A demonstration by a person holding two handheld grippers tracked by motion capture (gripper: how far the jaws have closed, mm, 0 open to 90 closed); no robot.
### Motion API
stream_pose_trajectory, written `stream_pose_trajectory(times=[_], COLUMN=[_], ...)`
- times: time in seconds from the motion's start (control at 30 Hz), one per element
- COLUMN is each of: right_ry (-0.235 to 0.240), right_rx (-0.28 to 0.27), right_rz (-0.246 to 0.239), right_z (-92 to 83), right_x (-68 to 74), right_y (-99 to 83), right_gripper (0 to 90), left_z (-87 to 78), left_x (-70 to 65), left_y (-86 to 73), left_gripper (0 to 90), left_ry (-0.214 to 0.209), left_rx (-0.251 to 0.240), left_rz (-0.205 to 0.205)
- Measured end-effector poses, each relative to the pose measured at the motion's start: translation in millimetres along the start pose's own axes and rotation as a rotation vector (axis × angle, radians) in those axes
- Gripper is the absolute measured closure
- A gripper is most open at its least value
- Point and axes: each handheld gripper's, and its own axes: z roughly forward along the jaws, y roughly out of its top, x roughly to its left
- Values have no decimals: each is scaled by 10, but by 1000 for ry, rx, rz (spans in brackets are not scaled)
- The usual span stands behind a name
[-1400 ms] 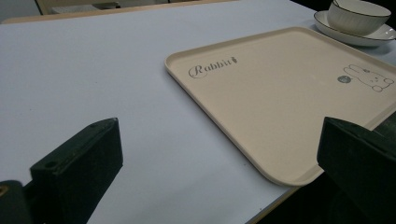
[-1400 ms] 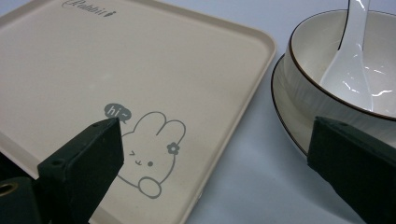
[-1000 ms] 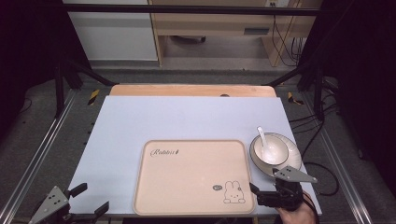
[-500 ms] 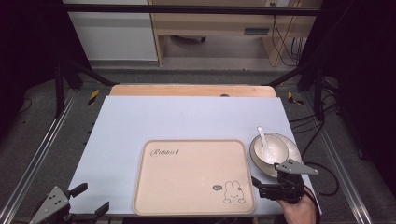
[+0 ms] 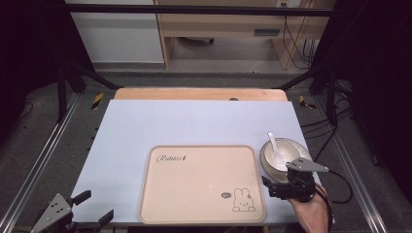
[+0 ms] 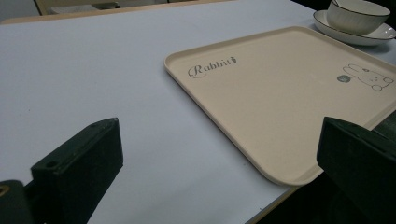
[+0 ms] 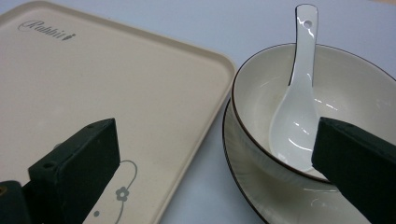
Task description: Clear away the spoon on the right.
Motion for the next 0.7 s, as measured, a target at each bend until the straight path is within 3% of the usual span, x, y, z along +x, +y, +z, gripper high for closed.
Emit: stream_pose_trajectory(times=[0.27, 0.6, 0.7], right_ry=[-20, -25, -38], right_rx=[5, 16, 24], right_rz=[-1, 32, 17], right_z=[57, 109, 144], right_x=[-74, -164, -214], right_y=[67, 153, 163], right_gripper=[17, 18, 19], left_z=[0, 3, 3], left_x=[0, -5, -5], left_y=[0, 0, -1], left_gripper=[0, 0, 0], left_ry=[-1, -1, -1], left_rx=[0, 1, 1], left_rz=[1, 0, 0])
